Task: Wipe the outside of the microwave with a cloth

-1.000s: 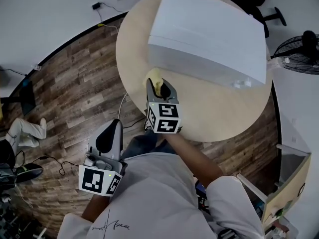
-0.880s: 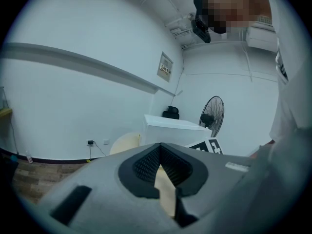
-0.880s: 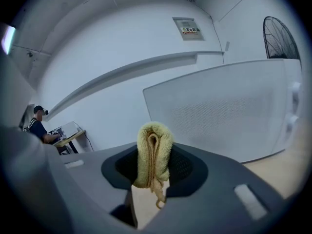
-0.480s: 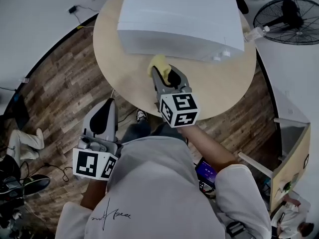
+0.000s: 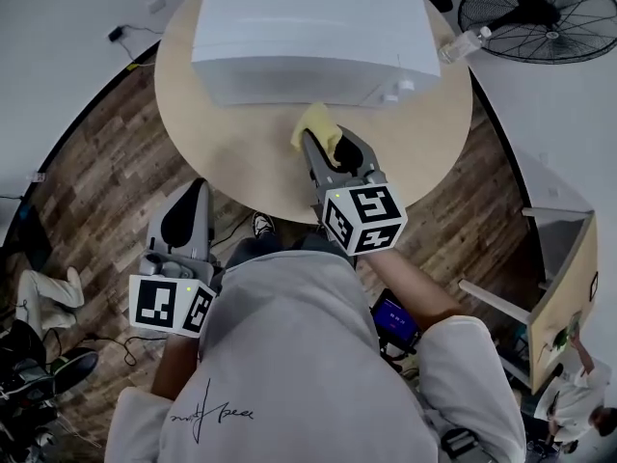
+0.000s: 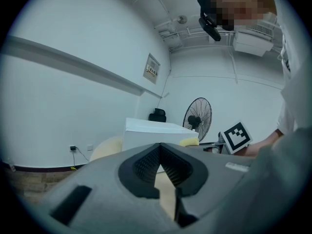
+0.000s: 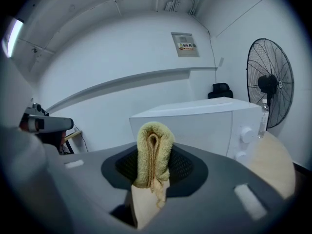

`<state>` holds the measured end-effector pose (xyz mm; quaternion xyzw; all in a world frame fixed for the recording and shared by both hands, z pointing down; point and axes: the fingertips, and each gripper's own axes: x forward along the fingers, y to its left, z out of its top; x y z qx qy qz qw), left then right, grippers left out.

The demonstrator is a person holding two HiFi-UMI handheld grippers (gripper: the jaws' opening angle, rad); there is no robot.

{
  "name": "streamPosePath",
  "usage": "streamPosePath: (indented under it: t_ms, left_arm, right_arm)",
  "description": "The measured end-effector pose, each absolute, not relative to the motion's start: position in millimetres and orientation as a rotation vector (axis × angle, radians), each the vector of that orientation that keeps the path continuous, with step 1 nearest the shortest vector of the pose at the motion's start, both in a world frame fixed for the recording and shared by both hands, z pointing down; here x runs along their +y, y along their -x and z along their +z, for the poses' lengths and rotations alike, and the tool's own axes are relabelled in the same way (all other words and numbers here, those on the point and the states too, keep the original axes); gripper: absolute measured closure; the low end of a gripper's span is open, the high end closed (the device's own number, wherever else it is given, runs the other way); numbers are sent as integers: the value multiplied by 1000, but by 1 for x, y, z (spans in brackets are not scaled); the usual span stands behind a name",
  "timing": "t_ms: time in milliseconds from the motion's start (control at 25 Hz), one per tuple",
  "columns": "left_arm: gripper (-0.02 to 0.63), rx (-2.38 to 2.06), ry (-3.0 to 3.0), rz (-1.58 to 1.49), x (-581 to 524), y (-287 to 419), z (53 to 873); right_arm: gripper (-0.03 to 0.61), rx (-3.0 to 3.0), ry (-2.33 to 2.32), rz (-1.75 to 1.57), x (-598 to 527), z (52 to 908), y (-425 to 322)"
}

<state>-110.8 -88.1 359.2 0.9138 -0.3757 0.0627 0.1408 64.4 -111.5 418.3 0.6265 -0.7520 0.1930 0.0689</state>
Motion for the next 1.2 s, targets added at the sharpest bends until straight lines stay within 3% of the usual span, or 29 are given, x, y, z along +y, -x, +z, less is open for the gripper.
streamPosePath:
  t_ms: [1200]
  left_arm:
    - [621, -1197, -2599, 235, -100, 109, 356]
  right_arm:
    - [446, -2079, -2079, 451, -17, 373, -151]
